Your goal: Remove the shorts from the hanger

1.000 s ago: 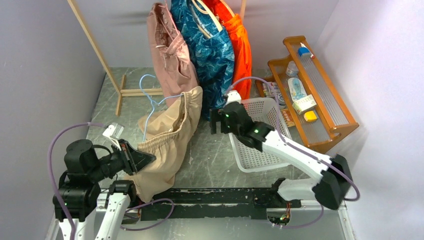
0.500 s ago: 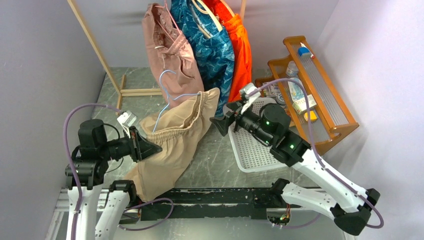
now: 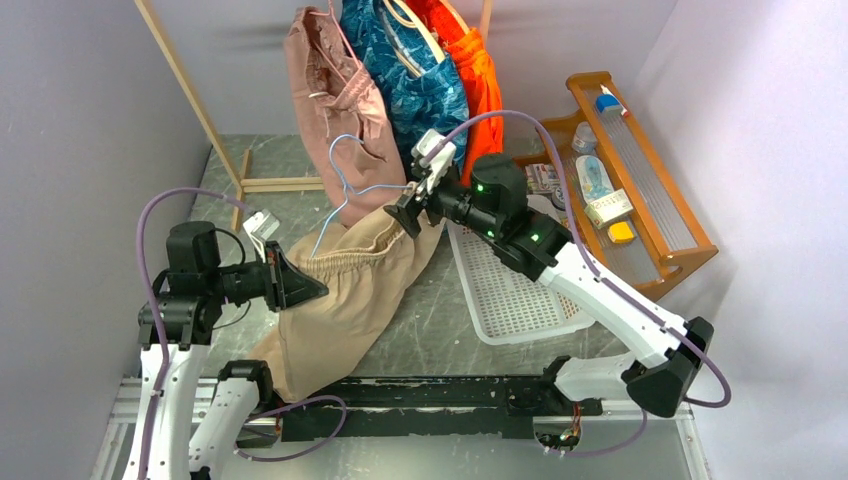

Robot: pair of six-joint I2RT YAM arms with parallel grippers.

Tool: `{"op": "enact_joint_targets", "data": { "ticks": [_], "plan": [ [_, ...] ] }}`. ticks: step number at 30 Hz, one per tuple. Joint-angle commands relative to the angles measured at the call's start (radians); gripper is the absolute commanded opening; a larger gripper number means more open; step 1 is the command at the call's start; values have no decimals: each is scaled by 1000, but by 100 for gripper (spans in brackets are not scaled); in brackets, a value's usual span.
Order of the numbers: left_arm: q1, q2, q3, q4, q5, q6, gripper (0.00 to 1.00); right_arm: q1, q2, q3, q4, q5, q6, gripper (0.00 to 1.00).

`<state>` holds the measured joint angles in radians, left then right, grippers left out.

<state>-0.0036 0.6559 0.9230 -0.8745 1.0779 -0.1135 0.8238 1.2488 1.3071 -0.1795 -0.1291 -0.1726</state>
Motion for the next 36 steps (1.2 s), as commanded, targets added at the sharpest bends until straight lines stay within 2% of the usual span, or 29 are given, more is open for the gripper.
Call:
{"op": "enact_joint_targets", "data": {
  "ticks": [1, 4, 6, 11, 12, 15, 17, 19, 21, 23, 24, 25, 27, 28, 32, 34, 35, 36],
  "plan": [
    [-3, 6, 29, 82, 90, 30, 7, -2, 73, 64, -76, -62, -113, 89],
    [-3, 0, 22, 88, 107, 26, 7, -4, 117, 82, -84, -91, -145, 87],
    [-3, -6, 21, 87, 108, 25, 7, -4, 140, 93, -87, -105, -158, 82],
    [-3, -40, -18, 112, 108, -1, 7, -2, 146, 64, -64, -36, -195, 73],
    [-3, -45, -25, 121, 107, -10, 7, -2, 140, 49, -48, -36, -212, 62],
    [-4, -38, -21, 115, 111, -8, 7, -2, 120, 23, -22, -30, -242, 52],
    [-4, -14, -5, 97, 111, 3, 7, -3, 117, 26, -14, -47, -241, 40],
    [-4, 2, 7, 89, 109, 11, 7, -2, 114, 32, -11, -65, -237, 33],
    [-4, 9, 11, 92, 112, 16, 7, -3, 112, 32, -15, -87, -249, 17],
    [-4, 17, 11, 100, 94, 13, 7, -2, 113, 31, -28, -100, -260, 10],
    [-4, 25, 12, 95, 82, 14, 7, -2, 115, 32, -37, -104, -266, 3],
    [-4, 32, 14, 91, 73, 16, 8, -2, 115, 31, -49, -108, -271, 0],
    [-5, 37, 15, 88, 73, 19, 8, -3, 108, 13, -41, -108, -270, 0],
    [-6, 36, 16, 90, 69, 20, 11, -2, 102, -4, -31, -107, -270, 0],
    [-6, 44, 41, 49, -74, 16, 35, -3, 58, -78, 28, -80, -233, 0],
    [-6, 58, 59, 28, -156, 22, 58, -3, 38, -113, 49, -72, -214, 0],
    [-6, 66, 63, 34, -194, 18, 73, -2, 26, -132, 58, -66, -207, 0],
    [-6, 74, 71, 42, -220, 15, 81, -3, 15, -151, 66, -60, -204, 0]
  ]
}}
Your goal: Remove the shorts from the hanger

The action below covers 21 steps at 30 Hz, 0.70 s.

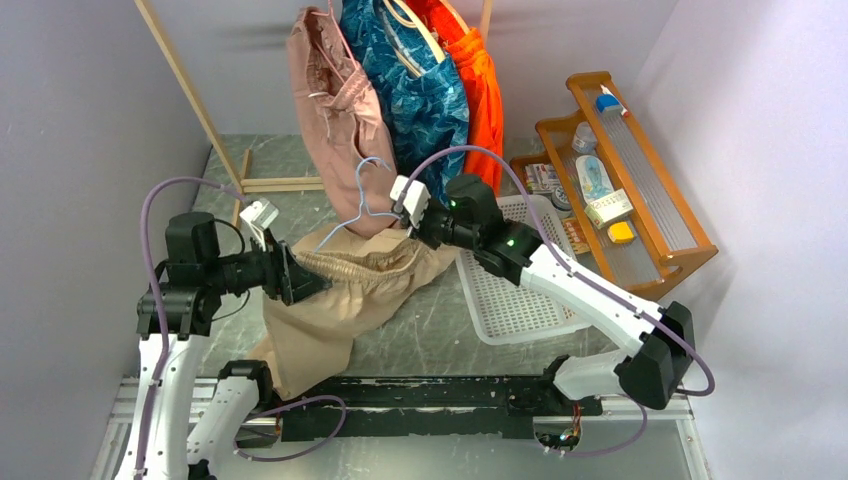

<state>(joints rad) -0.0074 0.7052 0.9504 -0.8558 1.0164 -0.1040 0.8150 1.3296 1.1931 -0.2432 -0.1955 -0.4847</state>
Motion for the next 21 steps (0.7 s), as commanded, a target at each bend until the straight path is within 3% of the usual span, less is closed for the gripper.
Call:
{"op": "enact_joint_targets", "data": {
  "ticks": [1, 5, 14, 16, 21],
  "plan": [
    [-2, 36, 54, 32, -173, -1, 87, 6, -74, -51, 131, 5, 108, 0],
    [-2, 118, 142, 47, -197, 30, 97, 7, -103, -108, 165, 21, 110, 0],
    [-2, 366, 389, 22, -388, 140, 100, 7, -74, -95, 133, 65, 174, 0],
    [-2, 387, 416, 62, -359, 149, 99, 6, -73, -73, 89, 95, 168, 0],
    [-7, 489, 503, 76, -112, 172, 99, 7, -92, -71, 69, 100, 169, 0]
  ]
}}
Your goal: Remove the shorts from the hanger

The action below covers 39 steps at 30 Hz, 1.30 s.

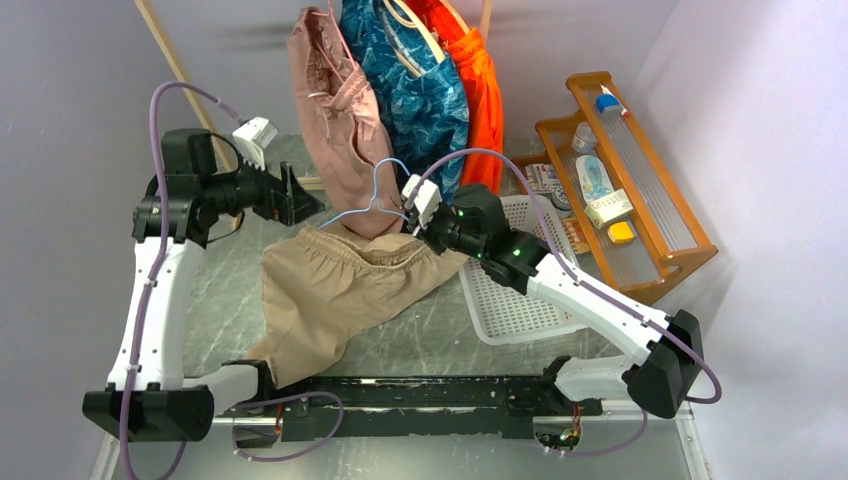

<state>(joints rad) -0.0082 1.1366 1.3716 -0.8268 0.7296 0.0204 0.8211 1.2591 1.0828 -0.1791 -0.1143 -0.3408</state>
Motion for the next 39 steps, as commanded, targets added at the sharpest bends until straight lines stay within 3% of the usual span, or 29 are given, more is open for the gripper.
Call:
{"op": "enact_joint_targets", "data": {
  "ticks": [1, 4, 8, 15, 19, 22, 26, 30, 35, 39],
  "plan": [
    [-17, 77, 95, 38, 213, 62, 99, 0, -25, 35, 12, 5, 35, 0],
    [-103, 130, 120, 7, 221, 88, 99, 0, -24, 23, 39, -32, 65, 0],
    [-281, 191, 126, 10, 37, 77, 95, 0, -11, 32, 43, -43, 84, 0],
    [-300, 168, 63, 111, -67, 38, 86, 1, -31, 9, 74, -74, 115, 0],
    [-300, 171, 58, 99, -18, 47, 60, 1, -33, 3, 100, -81, 133, 0],
    [-302, 176, 48, 76, 49, 68, 46, 0, -29, 0, 115, -65, 159, 0],
    [-303, 156, 8, 73, 106, 86, 37, 0, -34, -9, 126, -70, 174, 0],
    [-303, 124, -23, 109, 113, 100, 9, 0, -49, -31, 154, -59, 207, 1],
    [-302, 67, -71, 143, 54, 139, 7, 0, -67, -21, 135, 6, 287, 19],
    [-303, -4, -129, 224, 0, 149, 7, 0, -84, 2, 84, 157, 408, 49]
  ]
}}
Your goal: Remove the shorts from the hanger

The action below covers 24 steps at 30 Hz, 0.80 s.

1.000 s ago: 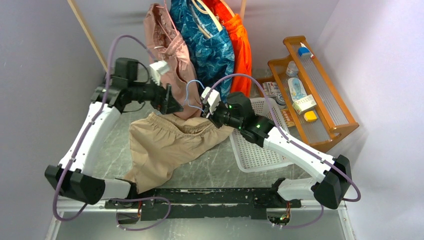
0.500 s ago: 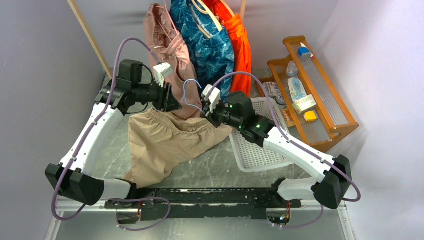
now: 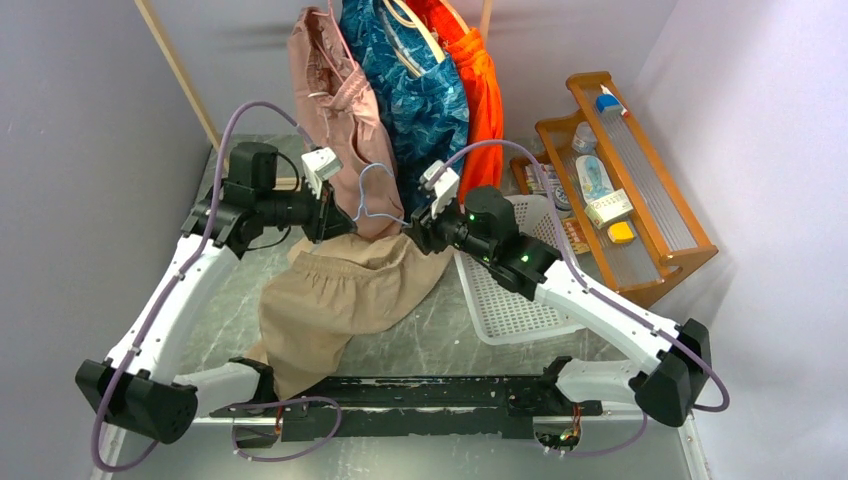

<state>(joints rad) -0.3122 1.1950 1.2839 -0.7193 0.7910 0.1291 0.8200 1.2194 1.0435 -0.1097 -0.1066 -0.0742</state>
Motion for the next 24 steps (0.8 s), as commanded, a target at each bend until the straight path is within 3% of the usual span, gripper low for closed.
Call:
{"op": "enact_joint_targets", "data": {
  "ticks": [1, 6, 10, 16, 24],
  "plan": [
    [1, -83, -58, 144, -69, 44, 7, 0, -49, 50, -10, 190, 175, 54],
    [1, -195, -133, 253, -61, 109, 7, -3, -56, 101, -132, 315, 331, 72],
    [1, -240, -162, 299, -40, 129, 7, -3, -22, 138, -204, 295, 468, 73],
    [1, -187, -93, 186, -11, 166, 7, -4, 56, 179, -243, 207, 618, 70],
    [1, -221, -101, 179, -65, 183, 7, -4, 112, 213, -333, 298, 661, 57]
  ]
}}
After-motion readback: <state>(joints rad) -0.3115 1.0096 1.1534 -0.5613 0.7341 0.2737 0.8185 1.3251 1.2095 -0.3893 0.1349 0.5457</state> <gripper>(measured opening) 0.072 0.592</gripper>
